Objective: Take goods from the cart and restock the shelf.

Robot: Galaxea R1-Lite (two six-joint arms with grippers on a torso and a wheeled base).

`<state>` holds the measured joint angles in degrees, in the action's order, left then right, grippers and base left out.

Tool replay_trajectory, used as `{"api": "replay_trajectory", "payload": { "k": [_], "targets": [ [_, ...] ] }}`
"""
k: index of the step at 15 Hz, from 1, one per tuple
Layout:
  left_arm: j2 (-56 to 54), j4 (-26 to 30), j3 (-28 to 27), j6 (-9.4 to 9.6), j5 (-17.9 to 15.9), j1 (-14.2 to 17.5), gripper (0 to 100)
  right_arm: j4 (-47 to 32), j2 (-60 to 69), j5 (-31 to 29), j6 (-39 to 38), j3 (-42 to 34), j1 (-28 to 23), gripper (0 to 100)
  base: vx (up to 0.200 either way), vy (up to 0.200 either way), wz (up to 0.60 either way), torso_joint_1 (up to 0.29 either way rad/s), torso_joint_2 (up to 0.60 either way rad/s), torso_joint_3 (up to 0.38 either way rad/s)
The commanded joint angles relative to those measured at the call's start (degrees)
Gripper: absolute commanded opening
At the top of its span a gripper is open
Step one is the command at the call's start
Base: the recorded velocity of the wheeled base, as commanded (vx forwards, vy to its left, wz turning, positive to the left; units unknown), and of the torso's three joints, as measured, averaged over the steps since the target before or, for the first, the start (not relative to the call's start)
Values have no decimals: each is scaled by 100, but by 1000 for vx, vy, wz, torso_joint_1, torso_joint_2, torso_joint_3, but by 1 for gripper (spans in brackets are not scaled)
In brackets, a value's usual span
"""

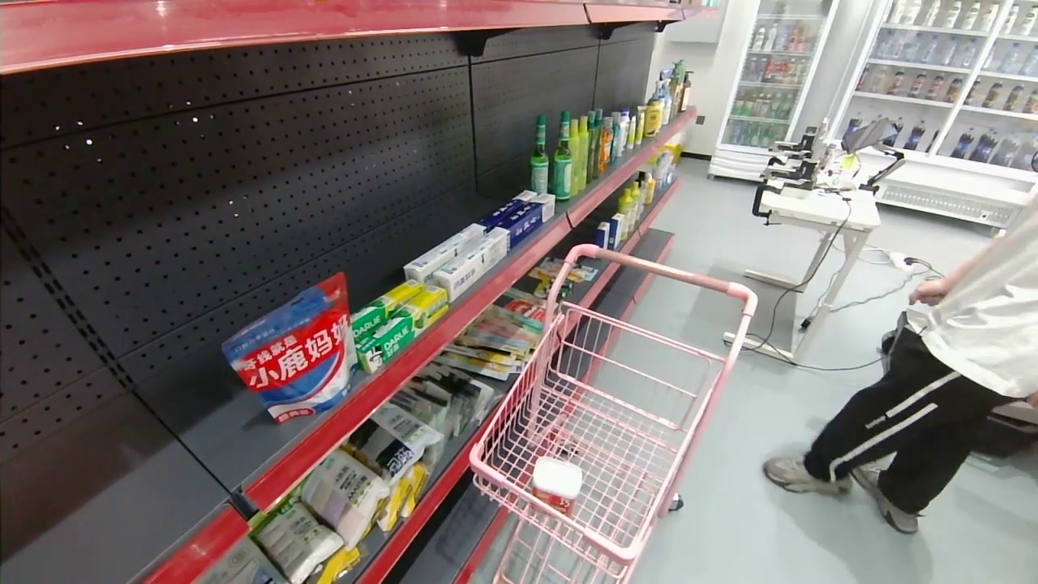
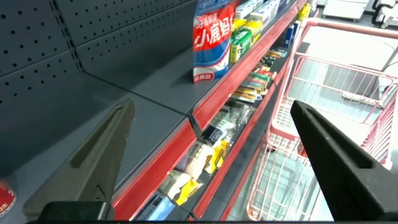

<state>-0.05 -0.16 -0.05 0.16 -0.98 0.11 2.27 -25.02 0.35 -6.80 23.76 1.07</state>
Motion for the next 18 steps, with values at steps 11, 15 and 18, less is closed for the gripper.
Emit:
{"api": "replay_trajectory", "payload": {
  "k": [11,15,18],
  "targets": [
    [5,-11,5,63,-8,7,100,-1150,-10418,975,2218,5517,780,100,0,0,0,0,0,0],
    [5,-11,5,46,1,7,100,-1686,-10673,1063,2596,5859,1194,100,0,0,0,-33,66,46],
    [5,-11,5,46,-8,-2,100,-1686,-10998,1336,2939,6141,1273,100,0,0,0,-87,196,102]
  ]
}}
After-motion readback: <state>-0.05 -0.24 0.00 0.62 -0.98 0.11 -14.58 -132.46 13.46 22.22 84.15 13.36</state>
